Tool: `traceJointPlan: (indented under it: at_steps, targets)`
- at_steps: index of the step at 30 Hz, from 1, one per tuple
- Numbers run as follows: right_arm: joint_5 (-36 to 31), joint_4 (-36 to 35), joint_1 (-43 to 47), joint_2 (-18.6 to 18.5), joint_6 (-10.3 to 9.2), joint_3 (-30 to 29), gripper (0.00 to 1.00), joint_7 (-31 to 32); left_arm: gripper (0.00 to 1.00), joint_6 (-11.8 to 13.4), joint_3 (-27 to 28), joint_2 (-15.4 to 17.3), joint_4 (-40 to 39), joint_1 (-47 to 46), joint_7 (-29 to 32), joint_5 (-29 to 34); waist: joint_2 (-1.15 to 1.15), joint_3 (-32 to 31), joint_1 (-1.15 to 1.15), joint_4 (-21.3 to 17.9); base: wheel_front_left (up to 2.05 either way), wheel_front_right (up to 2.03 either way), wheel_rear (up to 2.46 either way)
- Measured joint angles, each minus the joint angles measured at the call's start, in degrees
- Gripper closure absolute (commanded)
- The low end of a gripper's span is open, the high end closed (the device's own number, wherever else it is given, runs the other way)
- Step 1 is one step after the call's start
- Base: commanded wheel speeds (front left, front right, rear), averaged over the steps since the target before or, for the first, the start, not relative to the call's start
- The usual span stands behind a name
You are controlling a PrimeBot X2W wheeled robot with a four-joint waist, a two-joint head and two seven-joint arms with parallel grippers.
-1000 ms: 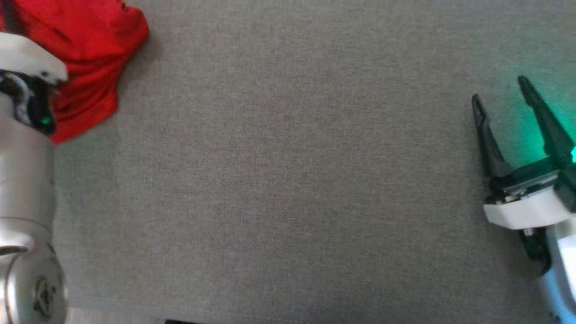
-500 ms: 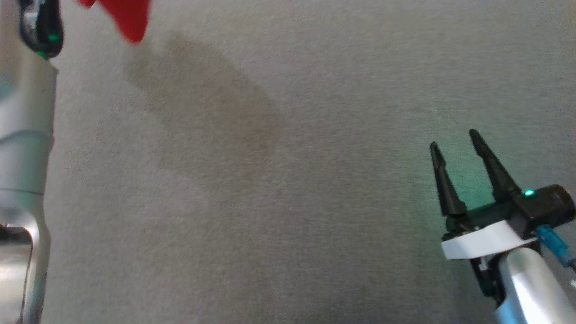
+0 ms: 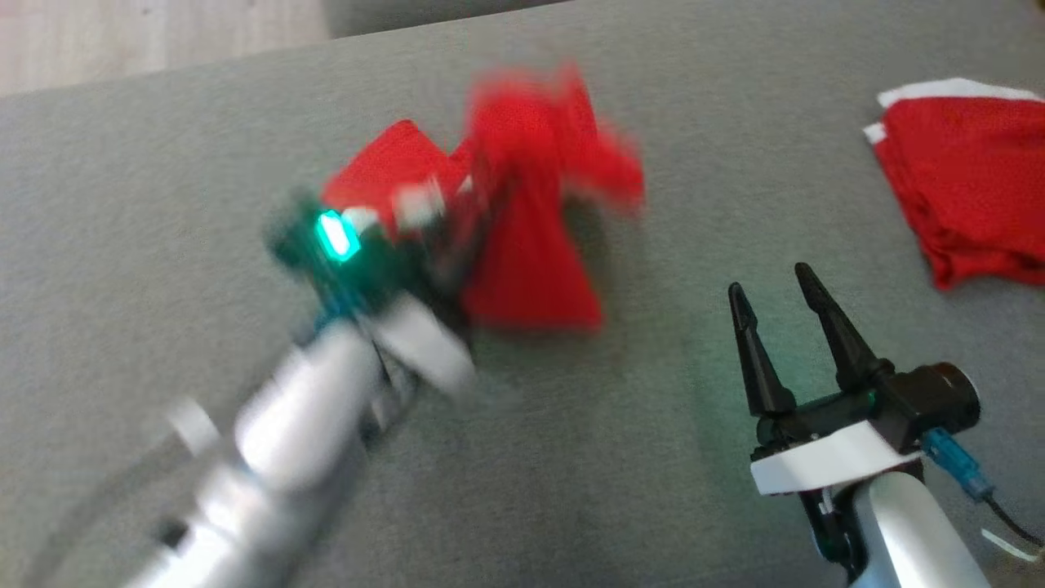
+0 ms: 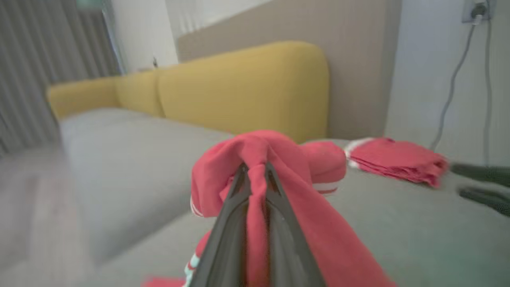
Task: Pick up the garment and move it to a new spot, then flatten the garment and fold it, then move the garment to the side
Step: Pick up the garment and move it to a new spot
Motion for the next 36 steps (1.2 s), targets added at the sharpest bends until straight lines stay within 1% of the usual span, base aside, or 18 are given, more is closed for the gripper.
traceJointPlan:
  at_steps: [3,4,5,7,9,10,11,16,19,21,24,28,31,36]
  targets:
    - [0.1,0.1,0.2,0.4,0.0,0.0,0.0,0.0,1.0,0.0,-3.5,-2.9,1.8,9.4,-0.2,-1.0,0.0,0.0,0.0,-1.9,0.0,0.0,0.0]
    - [0.1,0.1,0.4,0.4,0.0,-0.1,0.0,0.0,0.84,0.0,-4.6,-3.7,2.4,11.9,-0.2,-1.2,0.0,0.0,0.0,-2.4,0.0,0.0,0.0]
    - [0.1,0.2,0.6,0.5,0.0,-0.2,0.0,0.0,0.0,0.0,-5.2,-4.6,2.8,14.1,-0.2,-1.9,0.0,0.0,0.0,-2.7,0.0,0.0,0.0]
    - [0.1,0.6,1.0,0.7,0.0,-0.8,0.0,0.0,0.0,0.0,-4.9,-6.6,1.3,19.0,-0.2,-4.2,0.0,-0.6,0.0,-2.7,0.0,0.0,0.0]
    - [0.1,0.7,1.9,0.9,0.0,-1.7,0.0,0.0,0.0,0.9,-2.8,-7.0,-1.8,21.3,-0.2,-4.2,0.0,-1.4,0.0,-2.2,0.0,0.0,0.0]
    - [0.1,0.8,2.6,1.0,0.0,-2.1,0.0,0.0,0.0,1.8,-1.2,-7.0,-3.8,22.4,-0.3,-4.1,0.0,-1.9,0.0,-1.9,0.0,0.0,0.0]
    - [0.1,0.8,2.6,1.0,0.0,-2.1,0.0,0.0,0.0,1.8,-1.2,-7.0,-3.8,22.4,-0.3,-4.1,0.0,-1.9,0.0,-1.9,0.0,0.0,0.0]
    - [0.2,1.0,7.8,1.5,0.0,-4.9,0.0,0.0,0.0,7.4,7.8,-7.2,-13.9,30.0,-0.4,-0.3,0.0,-5.2,0.0,0.7,0.0,0.0,0.0]
    - [0.5,1.0,9.6,1.5,0.0,-5.9,0.0,0.3,0.0,10.1,14.4,-7.3,-18.8,35.5,-0.4,1.6,0.0,-7.3,-0.01,2.6,0.0,0.0,0.0]
    - [0.5,0.9,10.1,1.6,0.0,-5.9,0.0,0.3,0.0,11.2,18.6,-7.3,-21.2,38.7,-0.4,2.8,0.0,-8.7,-0.01,3.7,0.0,0.0,0.0]
    - [0.5,0.5,10.1,1.6,0.0,-6.2,0.0,0.3,0.0,11.7,23.2,-7.5,-23.5,42.7,-0.5,4.2,0.0,-10.8,-0.01,5.2,0.0,0.0,0.0]
    - [0.5,-0.1,11.0,1.8,0.0,-6.7,0.0,0.3,0.0,11.6,26.7,-7.8,-24.9,46.8,-0.5,6.9,0.0,-12.7,-0.01,7.0,0.0,0.0,0.0]
    - [0.5,-0.3,12.3,2.2,-0.01,-6.9,0.0,0.3,0.0,11.6,28.2,-8.0,-25.6,48.7,-0.5,8.3,0.0,-13.5,-0.01,8.1,0.0,0.0,0.0]
    - [0.5,-0.5,13.5,2.9,0.0,-6.9,0.0,0.3,0.0,11.3,28.6,-8.4,-26.1,49.5,-0.5,10.6,0.0,-14.0,0.0,9.0,0.0,0.0,0.0]
